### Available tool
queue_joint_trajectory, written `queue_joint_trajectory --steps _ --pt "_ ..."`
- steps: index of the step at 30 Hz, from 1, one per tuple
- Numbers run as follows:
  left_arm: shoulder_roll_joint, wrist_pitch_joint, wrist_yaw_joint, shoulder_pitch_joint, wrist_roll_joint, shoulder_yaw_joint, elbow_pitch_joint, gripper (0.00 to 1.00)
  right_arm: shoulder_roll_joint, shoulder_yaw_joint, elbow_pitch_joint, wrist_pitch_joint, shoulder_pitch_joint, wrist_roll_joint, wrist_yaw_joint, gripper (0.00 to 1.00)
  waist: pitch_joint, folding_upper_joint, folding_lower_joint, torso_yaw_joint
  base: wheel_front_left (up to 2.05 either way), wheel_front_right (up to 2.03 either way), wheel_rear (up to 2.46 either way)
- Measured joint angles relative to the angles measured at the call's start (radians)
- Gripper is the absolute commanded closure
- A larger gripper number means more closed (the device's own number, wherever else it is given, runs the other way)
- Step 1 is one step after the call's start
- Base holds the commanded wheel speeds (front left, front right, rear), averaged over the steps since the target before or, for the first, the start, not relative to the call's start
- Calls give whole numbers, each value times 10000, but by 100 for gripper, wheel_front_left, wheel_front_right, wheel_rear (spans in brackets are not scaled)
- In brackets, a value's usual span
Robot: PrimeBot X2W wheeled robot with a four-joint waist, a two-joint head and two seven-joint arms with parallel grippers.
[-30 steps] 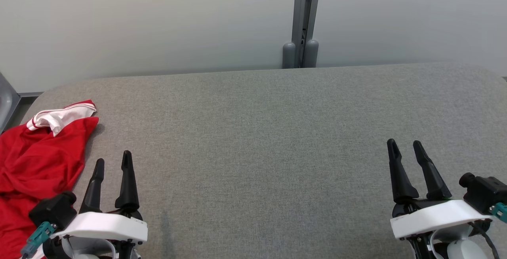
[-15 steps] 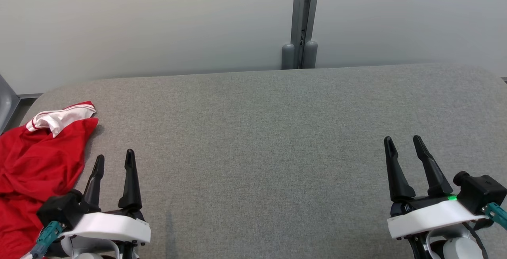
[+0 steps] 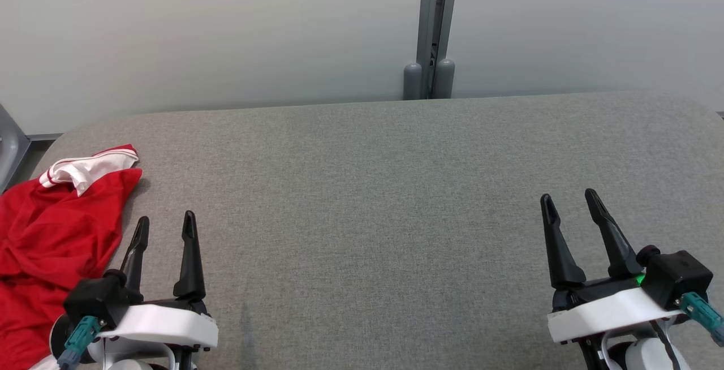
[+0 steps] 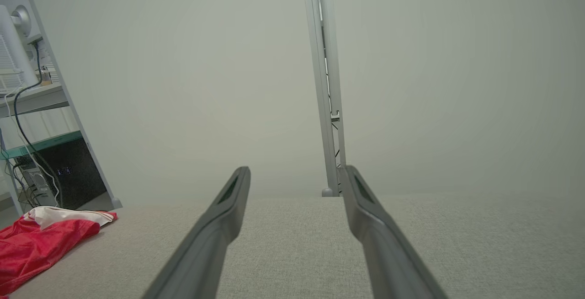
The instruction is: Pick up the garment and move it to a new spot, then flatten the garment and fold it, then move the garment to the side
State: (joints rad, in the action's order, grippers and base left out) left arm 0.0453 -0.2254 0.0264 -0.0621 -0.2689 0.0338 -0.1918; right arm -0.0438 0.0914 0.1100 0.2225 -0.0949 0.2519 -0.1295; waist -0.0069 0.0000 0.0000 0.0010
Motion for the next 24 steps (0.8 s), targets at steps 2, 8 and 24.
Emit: queue_joint_trajectory --steps 2,8,24 --pt "2 -40 -6 -12 130 -6 0 0 -2 29 -4 46 -13 -105 0 0 -2 0 0 -2 0 0 0" --pt "10 -144 -65 -28 508 -15 4 0 -8 92 -13 159 -36 -460 0 0 -3 0 0 -16 0 0 0" --pt "23 -380 -142 -35 1237 -88 27 0 -19 207 -23 380 -96 -1279 -2 0 -3 0 0 -15 0 0 0"
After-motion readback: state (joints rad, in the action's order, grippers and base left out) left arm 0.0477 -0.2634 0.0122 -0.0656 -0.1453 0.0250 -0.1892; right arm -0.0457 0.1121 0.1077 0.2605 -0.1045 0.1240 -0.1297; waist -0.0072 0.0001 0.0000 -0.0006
